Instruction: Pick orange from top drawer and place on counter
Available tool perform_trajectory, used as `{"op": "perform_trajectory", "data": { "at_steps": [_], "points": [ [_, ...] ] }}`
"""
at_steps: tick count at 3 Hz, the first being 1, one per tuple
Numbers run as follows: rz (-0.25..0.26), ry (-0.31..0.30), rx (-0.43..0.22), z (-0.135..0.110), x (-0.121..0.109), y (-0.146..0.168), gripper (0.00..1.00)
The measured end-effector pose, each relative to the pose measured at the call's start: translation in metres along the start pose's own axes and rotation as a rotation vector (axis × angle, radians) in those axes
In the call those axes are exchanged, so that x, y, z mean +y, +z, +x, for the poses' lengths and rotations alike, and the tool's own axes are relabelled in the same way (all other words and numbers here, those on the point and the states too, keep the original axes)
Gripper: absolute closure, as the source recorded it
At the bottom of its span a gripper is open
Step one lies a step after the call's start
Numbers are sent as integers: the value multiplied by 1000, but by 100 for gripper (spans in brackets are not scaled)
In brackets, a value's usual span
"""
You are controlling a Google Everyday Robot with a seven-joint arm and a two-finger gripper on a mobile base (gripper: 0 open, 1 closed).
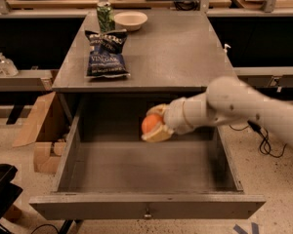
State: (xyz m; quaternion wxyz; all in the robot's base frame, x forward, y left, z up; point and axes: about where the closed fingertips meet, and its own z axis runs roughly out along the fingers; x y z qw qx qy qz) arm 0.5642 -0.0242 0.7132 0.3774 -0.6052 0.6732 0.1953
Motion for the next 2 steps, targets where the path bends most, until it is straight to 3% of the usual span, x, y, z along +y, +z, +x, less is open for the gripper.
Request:
{"op": "perform_trajectory", "data": {
  "at_steps": [1,2],
  "points": [
    [4,-6,-32,-43,-45,-61,100],
    [-31,17,-52,-78,-75,-98,100]
  ]
}}
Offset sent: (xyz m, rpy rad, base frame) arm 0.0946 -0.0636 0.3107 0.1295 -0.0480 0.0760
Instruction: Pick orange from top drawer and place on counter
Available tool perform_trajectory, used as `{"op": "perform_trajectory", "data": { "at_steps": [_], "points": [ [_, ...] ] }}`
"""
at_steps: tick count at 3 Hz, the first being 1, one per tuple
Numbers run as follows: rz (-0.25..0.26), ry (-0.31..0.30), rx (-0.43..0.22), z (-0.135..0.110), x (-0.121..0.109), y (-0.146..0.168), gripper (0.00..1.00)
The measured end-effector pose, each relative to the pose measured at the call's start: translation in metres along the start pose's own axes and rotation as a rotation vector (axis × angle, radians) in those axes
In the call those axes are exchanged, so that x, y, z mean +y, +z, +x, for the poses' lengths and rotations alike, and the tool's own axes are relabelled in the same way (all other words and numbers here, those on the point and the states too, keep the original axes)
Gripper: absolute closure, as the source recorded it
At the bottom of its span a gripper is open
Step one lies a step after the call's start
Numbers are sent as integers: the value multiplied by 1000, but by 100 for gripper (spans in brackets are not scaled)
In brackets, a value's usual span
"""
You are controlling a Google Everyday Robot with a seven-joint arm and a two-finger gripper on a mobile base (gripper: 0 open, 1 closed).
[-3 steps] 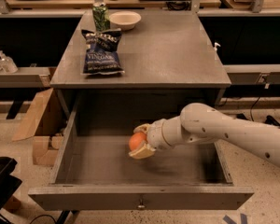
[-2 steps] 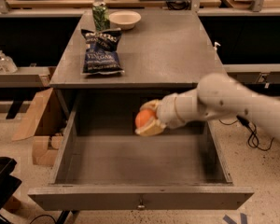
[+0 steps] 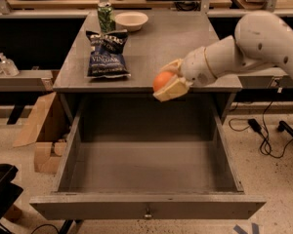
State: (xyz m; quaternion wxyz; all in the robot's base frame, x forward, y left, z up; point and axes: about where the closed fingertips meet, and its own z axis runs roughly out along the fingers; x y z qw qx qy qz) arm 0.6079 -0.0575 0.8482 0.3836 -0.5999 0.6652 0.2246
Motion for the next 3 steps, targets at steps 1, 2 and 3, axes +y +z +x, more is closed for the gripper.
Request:
{"op": "perform_trajectory", "data": {
  "at_steps": [1,2,3],
  "points": [
    [-76,46,-27,-39,-35,-21,100],
    [-1,45,-80,-70,-87,-27,100],
    [187,21,-134,-95,-149,-44,100]
  ]
}}
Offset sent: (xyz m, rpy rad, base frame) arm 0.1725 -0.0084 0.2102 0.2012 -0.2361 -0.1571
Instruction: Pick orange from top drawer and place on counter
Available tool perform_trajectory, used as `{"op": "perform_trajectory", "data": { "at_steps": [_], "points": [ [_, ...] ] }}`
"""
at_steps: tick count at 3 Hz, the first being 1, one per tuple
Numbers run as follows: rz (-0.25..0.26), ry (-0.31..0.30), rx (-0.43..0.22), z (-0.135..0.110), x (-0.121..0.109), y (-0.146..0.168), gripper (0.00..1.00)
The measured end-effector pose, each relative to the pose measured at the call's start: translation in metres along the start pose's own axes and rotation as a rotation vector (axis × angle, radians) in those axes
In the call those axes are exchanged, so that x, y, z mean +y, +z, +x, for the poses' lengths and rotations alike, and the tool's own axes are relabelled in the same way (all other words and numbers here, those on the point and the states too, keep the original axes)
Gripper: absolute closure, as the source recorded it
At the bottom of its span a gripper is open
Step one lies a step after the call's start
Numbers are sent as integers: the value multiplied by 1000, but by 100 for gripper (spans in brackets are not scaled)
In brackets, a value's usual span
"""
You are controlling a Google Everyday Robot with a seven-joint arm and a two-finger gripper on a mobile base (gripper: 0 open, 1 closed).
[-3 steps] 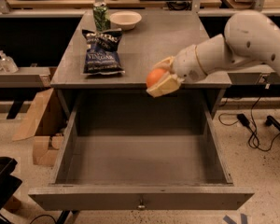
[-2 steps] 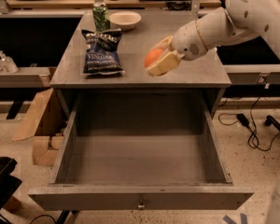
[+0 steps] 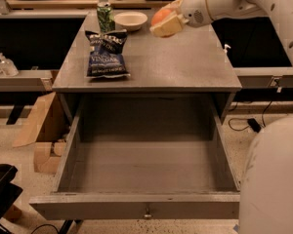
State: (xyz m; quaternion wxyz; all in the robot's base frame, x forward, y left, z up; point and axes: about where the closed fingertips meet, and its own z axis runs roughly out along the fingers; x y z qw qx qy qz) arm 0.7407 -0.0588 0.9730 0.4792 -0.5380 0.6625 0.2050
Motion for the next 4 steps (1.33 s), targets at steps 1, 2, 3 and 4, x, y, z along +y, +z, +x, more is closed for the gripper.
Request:
{"op": "perform_trajectory", "data": {
  "at_steps": [1,2,3,4],
  "points": [
    [194,11,-36,-4,-57,-2,100],
    [297,60,-66,14,-89,16,100],
    [377,130,-72,54,-111,49,100],
    [398,175,-69,86,-112,71,100]
  ]
}}
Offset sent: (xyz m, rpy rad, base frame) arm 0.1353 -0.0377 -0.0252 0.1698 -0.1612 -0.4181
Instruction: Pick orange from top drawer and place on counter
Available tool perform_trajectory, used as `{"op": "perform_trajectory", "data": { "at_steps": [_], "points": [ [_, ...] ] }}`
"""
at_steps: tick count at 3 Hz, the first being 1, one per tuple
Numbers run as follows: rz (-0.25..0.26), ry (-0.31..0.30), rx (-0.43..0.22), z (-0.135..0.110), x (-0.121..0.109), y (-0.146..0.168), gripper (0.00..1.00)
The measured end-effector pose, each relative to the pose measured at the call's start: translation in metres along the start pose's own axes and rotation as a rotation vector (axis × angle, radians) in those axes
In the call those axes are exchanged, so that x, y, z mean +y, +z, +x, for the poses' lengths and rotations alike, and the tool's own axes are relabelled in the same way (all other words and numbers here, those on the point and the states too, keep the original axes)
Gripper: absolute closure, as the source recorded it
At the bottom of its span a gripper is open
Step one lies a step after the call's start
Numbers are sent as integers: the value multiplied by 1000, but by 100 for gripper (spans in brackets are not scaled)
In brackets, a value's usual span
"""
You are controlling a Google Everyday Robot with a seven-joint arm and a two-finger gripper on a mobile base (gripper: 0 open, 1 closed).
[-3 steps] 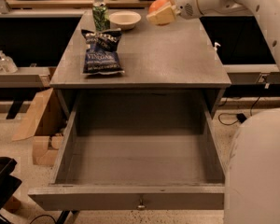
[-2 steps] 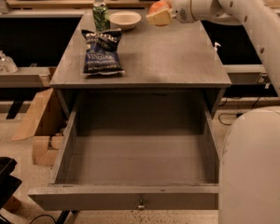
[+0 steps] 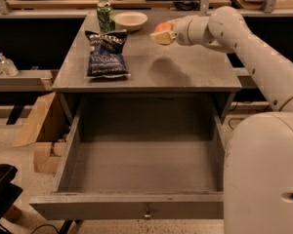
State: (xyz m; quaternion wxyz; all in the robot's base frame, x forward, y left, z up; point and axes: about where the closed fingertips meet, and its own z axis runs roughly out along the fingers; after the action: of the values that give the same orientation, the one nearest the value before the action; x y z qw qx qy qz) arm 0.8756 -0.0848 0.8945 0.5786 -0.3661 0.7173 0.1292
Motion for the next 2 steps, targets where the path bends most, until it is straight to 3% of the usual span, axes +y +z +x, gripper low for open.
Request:
{"op": "perform_trajectory", "data": {
  "at_steps": [1,2],
  "points": [
    [8,42,2,39,10,14,100],
    [7,49,1,38,11,15,78]
  ]
}}
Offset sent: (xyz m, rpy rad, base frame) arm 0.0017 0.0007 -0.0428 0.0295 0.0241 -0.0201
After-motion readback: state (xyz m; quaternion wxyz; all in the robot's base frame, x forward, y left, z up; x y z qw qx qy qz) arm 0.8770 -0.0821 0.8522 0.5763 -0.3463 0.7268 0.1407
